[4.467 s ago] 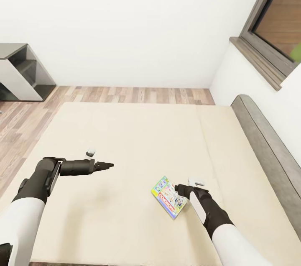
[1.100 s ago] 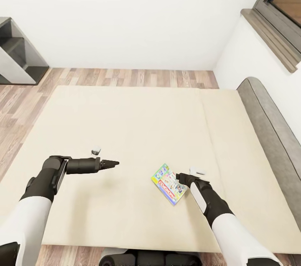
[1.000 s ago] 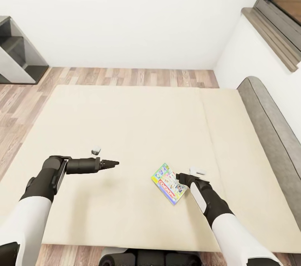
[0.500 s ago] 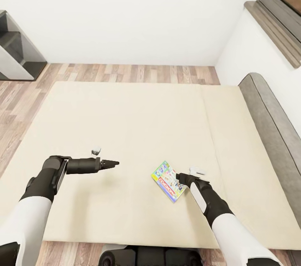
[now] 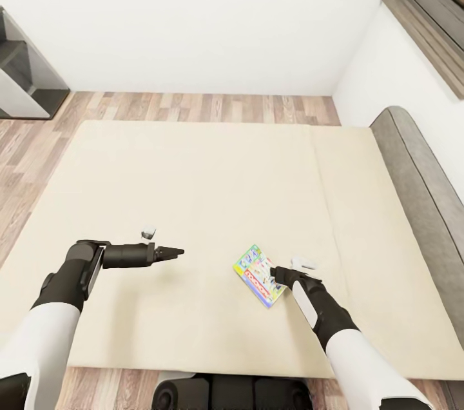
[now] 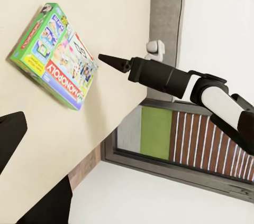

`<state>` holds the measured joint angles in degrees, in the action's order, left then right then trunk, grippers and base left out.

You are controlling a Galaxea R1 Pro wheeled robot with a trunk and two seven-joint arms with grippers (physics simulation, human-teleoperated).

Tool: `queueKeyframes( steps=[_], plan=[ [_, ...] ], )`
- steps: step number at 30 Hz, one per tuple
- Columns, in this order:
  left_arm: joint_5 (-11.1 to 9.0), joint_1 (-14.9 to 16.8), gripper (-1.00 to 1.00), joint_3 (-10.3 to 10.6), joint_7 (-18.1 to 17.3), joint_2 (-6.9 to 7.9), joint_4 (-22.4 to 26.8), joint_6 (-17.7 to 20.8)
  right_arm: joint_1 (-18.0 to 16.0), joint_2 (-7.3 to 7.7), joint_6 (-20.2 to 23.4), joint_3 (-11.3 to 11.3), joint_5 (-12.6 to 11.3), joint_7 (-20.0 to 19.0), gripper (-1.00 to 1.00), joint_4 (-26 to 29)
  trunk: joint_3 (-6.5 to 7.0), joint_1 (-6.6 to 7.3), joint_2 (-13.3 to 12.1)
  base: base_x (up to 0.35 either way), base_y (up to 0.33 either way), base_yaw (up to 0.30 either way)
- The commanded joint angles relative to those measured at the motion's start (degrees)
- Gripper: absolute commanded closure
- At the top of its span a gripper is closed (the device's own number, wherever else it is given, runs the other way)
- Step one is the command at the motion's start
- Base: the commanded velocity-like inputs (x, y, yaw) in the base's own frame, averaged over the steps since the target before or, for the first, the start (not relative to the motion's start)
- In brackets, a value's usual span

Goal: Put all the toys in the child's room - the three board games (two on the bed and one on the table), the two jigsaw puzzles on the table, and the tennis ball on the table - inside the toy box on the table in the child's room.

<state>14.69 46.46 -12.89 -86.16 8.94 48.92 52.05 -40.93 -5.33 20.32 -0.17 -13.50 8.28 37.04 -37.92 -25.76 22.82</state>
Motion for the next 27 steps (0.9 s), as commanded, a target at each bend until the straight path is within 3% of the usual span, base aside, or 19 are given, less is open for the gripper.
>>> queueKeyframes(
  steps=[1,11,27],
  plan=[
    [0.6,0.0,-1.00,-0.1,-0.5,-0.04,0.0,0.6,0.0,-0.09,0.2,0.0,-0.5,0.4,-1.00,0.1,-0.17,-0.03,0.1,0.000,0.000,0.000],
    [0.6,0.0,-1.00,0.0,-0.9,0.41,-0.1,0.4,0.3,0.02,0.2,0.0,-0.6,0.2,-1.00,0.6,-1.01,-0.03,0.1,0.000,0.000,0.000],
    [0.7,0.0,-1.00,-0.1,-0.8,0.16,-0.5,0.3,1.0,0.34,0.1,-0.3,-0.8,0.0,-1.00,0.9,-1.09,-0.03,0.1,0.000,0.000,0.000]
  ],
)
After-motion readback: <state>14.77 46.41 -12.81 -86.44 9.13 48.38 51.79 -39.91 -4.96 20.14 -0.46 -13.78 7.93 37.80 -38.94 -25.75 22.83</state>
